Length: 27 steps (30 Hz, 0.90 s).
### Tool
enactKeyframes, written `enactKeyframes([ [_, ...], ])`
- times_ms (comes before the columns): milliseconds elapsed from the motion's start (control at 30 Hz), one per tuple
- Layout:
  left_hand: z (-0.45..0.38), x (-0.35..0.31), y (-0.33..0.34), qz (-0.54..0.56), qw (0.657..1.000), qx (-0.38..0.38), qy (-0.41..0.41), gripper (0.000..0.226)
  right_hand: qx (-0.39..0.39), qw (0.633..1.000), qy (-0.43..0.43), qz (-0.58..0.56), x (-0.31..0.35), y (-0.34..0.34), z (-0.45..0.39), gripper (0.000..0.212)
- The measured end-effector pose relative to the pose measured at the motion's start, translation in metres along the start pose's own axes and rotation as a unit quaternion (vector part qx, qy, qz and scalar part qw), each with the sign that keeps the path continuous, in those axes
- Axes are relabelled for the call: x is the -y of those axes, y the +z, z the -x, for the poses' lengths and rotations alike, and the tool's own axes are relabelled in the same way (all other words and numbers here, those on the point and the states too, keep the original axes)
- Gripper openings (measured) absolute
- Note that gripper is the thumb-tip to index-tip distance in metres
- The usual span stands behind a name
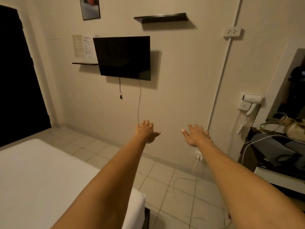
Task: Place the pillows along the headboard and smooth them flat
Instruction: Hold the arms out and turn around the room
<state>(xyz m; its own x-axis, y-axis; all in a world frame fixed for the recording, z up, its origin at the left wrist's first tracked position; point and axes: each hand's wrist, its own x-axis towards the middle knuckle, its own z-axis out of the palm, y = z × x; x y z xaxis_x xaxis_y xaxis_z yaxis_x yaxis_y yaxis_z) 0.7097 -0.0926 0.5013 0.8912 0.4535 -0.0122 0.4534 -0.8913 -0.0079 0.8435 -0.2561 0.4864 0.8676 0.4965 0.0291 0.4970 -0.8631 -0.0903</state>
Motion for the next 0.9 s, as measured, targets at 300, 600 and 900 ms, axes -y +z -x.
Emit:
enactKeyframes([
  [300,-0.113,-0.023,0.008,0.002,0.999,0.022,-0.044,0.071,0.012,0.998,-0.049,-0.025,-0.027,0.004,-0.133,0.066],
  [600,-0.248,0.012,0.008,-0.020,0.997,0.011,-0.069,0.072,0.010,0.997,-0.064,-0.032,-0.010,0.014,-0.266,0.065],
  [900,-0.361,0.059,0.003,-0.022,0.995,0.009,-0.096,0.072,0.015,0.995,-0.086,-0.038,0.028,0.011,-0.394,0.065],
])
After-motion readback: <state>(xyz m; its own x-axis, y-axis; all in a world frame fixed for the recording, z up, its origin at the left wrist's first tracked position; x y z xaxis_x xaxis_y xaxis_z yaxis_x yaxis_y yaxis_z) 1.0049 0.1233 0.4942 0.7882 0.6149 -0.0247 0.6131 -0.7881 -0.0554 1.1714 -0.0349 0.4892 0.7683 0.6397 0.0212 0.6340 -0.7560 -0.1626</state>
